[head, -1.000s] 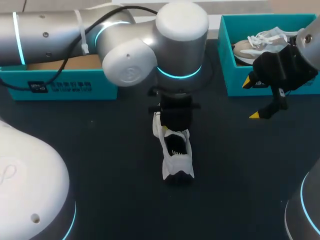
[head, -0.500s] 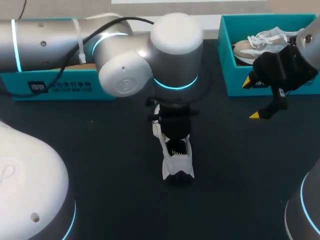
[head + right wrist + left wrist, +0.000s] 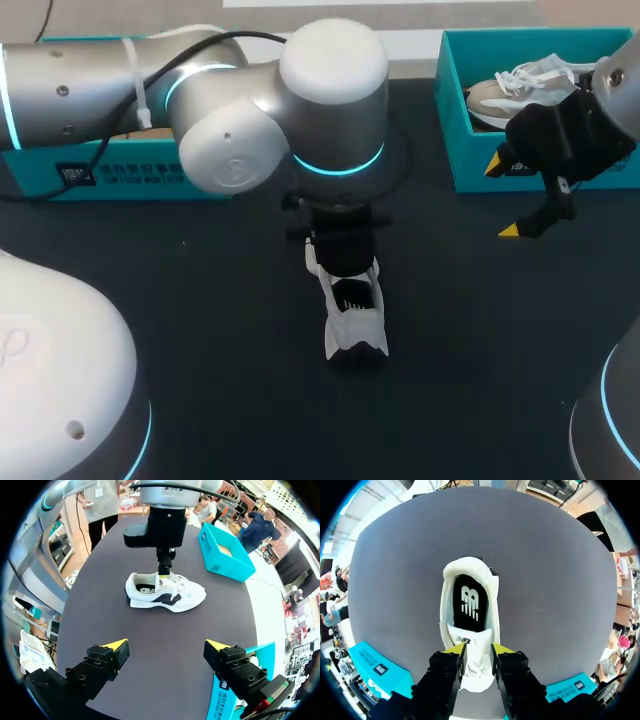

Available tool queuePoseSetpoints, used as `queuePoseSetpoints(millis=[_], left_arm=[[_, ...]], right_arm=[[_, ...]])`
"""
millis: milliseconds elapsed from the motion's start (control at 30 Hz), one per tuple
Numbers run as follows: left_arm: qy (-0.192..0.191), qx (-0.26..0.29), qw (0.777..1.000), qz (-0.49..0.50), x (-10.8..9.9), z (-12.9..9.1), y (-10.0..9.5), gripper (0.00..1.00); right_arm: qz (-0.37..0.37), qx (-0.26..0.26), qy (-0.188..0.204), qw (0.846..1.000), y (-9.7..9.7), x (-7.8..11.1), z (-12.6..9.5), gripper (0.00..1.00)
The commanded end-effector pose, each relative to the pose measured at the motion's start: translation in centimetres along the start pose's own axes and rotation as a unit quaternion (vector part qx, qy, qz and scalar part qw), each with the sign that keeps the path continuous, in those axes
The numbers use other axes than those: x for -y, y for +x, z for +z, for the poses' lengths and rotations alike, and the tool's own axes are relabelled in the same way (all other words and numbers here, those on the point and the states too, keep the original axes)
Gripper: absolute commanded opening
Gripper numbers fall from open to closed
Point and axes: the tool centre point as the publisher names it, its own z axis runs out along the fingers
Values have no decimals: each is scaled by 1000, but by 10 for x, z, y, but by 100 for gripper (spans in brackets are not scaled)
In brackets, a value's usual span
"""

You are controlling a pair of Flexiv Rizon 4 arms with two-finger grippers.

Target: Take the shoe out of the shoebox, open the shoe tongue, remove and reinsert the insole, then place the shoe into the shoebox

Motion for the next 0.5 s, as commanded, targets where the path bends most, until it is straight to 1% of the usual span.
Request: queuePoseSetpoints(millis=[33,100,133,167,200,300,367,433,467,500], left_arm=[[22,-26,999,13,-11,-5,-15,29],[22,-37,999,11,-13,-8,-18,30],[27,-41,999,17,-13,-8,-19,32],[32,-38,999,15,-13,-10,-20,31],[37,-43,998,15,-13,-10,-20,33],[42,-53,998,-8,-13,-14,-18,34],[50,-60,996,-38,-12,-18,-13,33],[29,-76,992,-100,-11,-22,-7,35],[27,-70,989,-129,-8,-24,-3,45],[38,-56,984,-163,-6,-30,2,98]], right_arm=[[0,-1,1,1000,-1,-1,1,100],[0,-1,1,1000,-1,-1,1,100],[0,-1,1,1000,-1,-1,1,100],[0,-1,1,1000,-1,-1,1,100],[0,-1,1,1000,-1,-1,1,100],[0,-1,1,1000,-1,-1,1,100],[0,-1,1,1000,-1,-1,1,100],[0,-1,1,1000,-1,-1,1,100],[0,-1,1,1000,-1,-1,1,100],[0,-1,1,1000,-1,-1,1,100]])
